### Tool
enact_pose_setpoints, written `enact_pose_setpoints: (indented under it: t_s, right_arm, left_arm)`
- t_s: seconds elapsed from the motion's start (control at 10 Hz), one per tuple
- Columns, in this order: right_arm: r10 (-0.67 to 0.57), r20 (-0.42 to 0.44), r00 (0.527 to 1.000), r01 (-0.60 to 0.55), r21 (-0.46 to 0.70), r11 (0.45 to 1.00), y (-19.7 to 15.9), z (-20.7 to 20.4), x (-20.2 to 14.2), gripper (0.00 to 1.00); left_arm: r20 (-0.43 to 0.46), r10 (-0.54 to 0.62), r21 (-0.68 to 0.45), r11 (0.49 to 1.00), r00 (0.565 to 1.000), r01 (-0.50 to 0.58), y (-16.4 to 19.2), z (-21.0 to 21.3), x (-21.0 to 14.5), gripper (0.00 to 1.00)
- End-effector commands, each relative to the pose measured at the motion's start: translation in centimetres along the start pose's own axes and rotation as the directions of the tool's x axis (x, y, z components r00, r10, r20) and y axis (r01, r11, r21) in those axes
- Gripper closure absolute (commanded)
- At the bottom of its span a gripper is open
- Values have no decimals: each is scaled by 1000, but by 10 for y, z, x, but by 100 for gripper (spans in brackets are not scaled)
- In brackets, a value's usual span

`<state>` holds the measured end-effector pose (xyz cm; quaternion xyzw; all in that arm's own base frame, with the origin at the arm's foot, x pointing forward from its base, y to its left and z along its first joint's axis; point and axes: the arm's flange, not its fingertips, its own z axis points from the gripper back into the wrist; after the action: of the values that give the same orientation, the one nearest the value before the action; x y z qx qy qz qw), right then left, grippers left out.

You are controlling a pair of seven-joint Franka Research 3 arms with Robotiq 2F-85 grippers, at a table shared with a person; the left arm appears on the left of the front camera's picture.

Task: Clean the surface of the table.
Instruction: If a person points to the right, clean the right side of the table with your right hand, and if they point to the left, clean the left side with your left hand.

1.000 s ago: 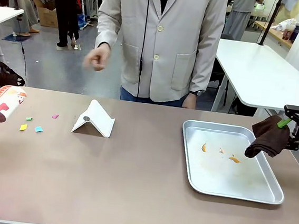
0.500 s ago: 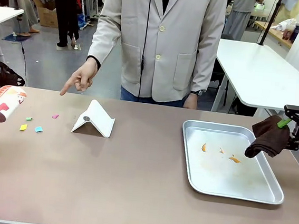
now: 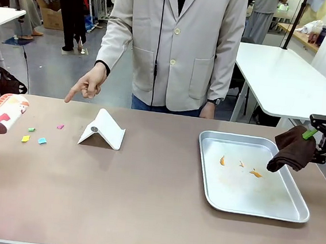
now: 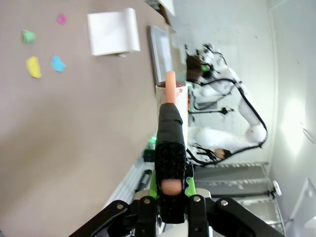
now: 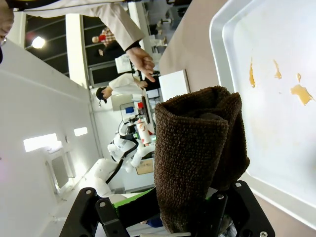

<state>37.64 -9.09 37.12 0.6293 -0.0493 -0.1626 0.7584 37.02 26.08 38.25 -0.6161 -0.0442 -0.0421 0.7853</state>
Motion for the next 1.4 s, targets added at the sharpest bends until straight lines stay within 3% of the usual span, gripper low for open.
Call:
enact_pose_setpoints:
  t_s: [0.0,0.4,0.8,0.9,1.3]
  right_arm:
    - [-5,1,1000,5,9,1000,4,3,-1,100]
    - [-5,1,1000,5,9,1000,4,3,-1,100]
    - [-5,1,1000,5,9,1000,4,3,-1,100]
    - [-5,1,1000,5,9,1000,4,3,-1,100]
    - [-5,1,1000,5,9,1000,4,3,-1,100]
  left_arm:
    - [141,34,170,984,989,-58,-10,-8,-2,78]
    - [378,90,313,924,922,-218,-8,-2,-6,78]
    - [475,216,327,857,853,-399,4,0,2,78]
    - [484,237,336,839,842,-429,9,1,4,78]
    - [424,241,417,804,873,-425,21,-5,3,78]
